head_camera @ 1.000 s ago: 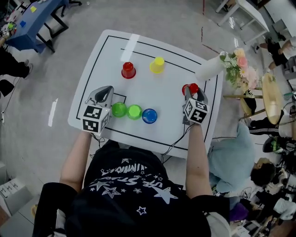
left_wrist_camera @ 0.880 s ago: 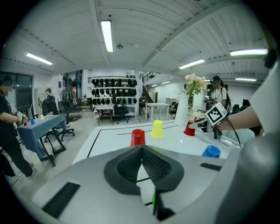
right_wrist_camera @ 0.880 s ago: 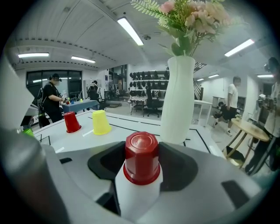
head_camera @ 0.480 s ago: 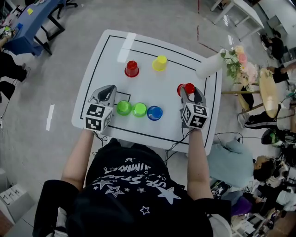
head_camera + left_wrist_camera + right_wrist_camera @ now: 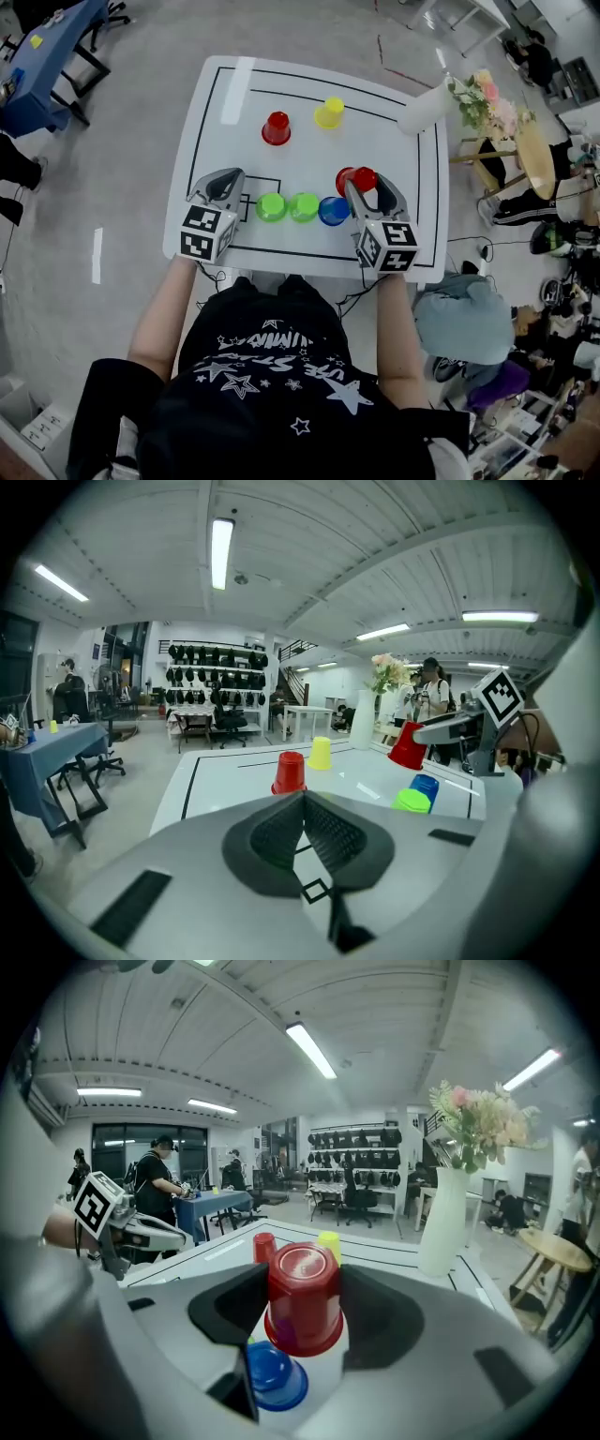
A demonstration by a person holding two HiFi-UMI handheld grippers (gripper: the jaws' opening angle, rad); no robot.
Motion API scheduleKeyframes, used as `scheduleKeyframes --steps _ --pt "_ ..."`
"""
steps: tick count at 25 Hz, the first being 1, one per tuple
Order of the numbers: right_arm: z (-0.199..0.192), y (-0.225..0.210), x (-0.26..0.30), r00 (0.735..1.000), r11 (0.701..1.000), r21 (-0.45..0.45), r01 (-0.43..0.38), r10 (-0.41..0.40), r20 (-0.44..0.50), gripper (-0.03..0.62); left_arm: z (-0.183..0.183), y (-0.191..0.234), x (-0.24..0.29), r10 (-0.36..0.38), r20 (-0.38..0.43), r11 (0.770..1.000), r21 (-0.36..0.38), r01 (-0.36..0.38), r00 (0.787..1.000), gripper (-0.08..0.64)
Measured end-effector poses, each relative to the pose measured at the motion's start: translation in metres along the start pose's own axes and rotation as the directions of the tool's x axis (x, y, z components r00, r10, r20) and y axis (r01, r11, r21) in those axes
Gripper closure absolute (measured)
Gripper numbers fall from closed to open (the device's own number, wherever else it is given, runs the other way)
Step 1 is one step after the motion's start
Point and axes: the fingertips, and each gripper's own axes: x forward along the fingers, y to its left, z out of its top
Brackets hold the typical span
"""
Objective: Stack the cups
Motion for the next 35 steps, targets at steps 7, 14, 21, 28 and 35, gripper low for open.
scheduleKeyframes --steps 7,14,21,28,35 --pt "-0.001 0.044 -0.019 1.0 1.0 -0.005 0.031 -0.031 -0.002 0.354 -0.013 0.007 -0.017 -0.072 -0.011 0.997 0.023 0.072 0.997 0.549" --pt "-0.014 0.063 -0.019 0.998 0.997 -0.058 0.044 -0.046 -0.033 0.353 -0.024 0.005 -0.03 -0.093 -0.021 0.995 0.031 0.094 0.995 0.549" --pt "-0.02 0.061 -0.016 0.999 0.997 -0.068 0.038 -0.041 -0.033 0.35 -0.031 0.003 -0.036 -0.059 -0.03 0.998 0.028 0.06 0.998 0.549" --pt "-0.026 0.062 -0.016 0.999 0.999 -0.043 -0.024 0.022 -0.043 0.344 -0.03 -0.003 -0.045 0.003 -0.039 1.0 0.019 -0.002 0.999 0.549" --pt "-0.026 0.065 -0.018 0.996 0.996 -0.039 -0.084 0.083 -0.02 0.293 -0.034 -0.009 -0.057 0.067 -0.043 0.998 0.01 -0.067 0.997 0.549"
